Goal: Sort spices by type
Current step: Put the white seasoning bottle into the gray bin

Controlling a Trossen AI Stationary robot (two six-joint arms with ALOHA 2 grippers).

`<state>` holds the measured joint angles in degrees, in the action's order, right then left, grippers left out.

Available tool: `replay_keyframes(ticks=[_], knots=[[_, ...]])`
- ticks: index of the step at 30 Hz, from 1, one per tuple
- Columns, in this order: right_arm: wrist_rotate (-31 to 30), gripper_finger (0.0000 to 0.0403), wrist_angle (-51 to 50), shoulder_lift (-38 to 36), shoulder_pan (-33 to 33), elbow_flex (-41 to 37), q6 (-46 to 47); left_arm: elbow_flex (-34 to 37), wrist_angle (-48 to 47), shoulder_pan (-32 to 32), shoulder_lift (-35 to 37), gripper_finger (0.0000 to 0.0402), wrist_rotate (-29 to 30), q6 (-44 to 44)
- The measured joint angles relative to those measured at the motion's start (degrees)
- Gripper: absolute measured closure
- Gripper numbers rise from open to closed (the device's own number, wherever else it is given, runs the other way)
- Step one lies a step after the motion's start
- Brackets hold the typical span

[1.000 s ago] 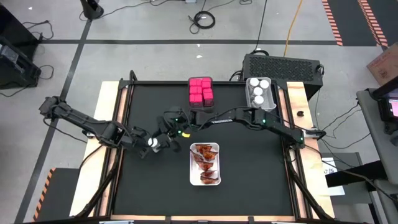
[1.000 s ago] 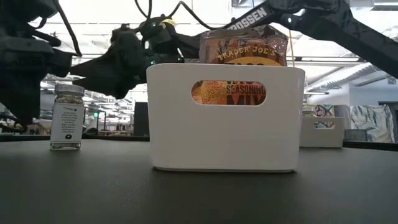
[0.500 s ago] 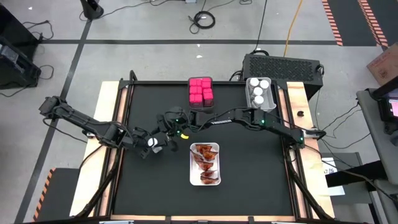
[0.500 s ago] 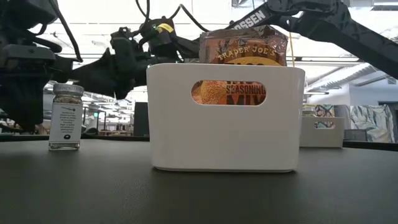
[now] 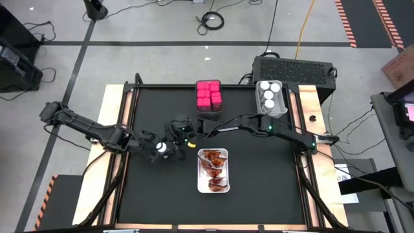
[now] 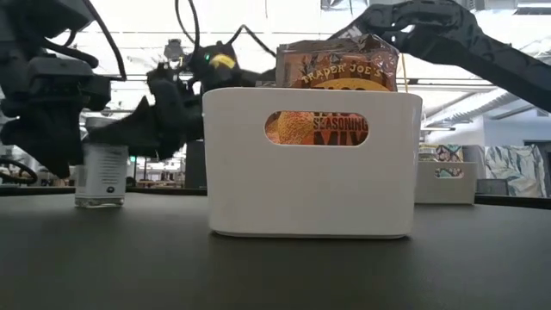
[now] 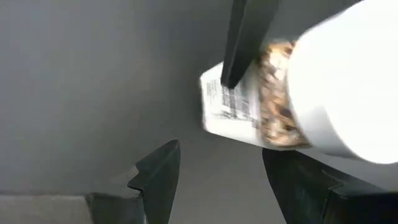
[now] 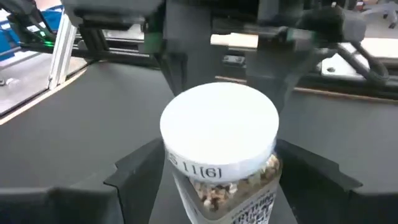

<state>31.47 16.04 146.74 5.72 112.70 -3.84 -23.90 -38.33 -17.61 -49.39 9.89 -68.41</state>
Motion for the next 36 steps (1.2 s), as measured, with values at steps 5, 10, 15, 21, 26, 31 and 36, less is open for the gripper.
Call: replay_keyframes(ticks=[5, 10, 15, 21, 26, 31, 36], knots=[[0.0, 0.0115, 0.6, 0.4, -0.1, 0.0, 0.4, 0.0, -0.1, 1.2, 0.0, 0.0171, -0.4, 0.3], [0.1, 0.0115, 2.6, 0.4, -0.1, 0.0, 0.7, 0.0, -0.1, 1.1, 0.0, 0.0171, -1.6, 1.3], [0.1, 0.0125, 3.5, 0.3, -0.1, 0.0, 1.9, 0.0, -0.1, 1.1, 0.0, 0.0171, -5.5, 1.8], [0.1, 0.0188, 3.8, 0.3, -0.1, 0.0, 1.6, 0.0, -0.1, 1.1, 0.0, 0.0171, -8.1, 2.8], [0.0, 0.0215, 3.0, -0.1, 0.3, 0.0, 2.0, 0.0, -0.3, 1.1, 0.0, 0.0171, -8.1, 2.8], [0.1, 0.0215, -4.0, -3.4, 2.0, 0.0, 1.9, 0.0, -0.1, 1.1, 0.0, 0.0171, -7.5, 2.8], [0.0, 0.0215, -16.8, -10.0, 5.9, 0.0, -2.6, 0.0, 0.2, 1.1, 0.0, 0.0171, -6.2, 2.9]])
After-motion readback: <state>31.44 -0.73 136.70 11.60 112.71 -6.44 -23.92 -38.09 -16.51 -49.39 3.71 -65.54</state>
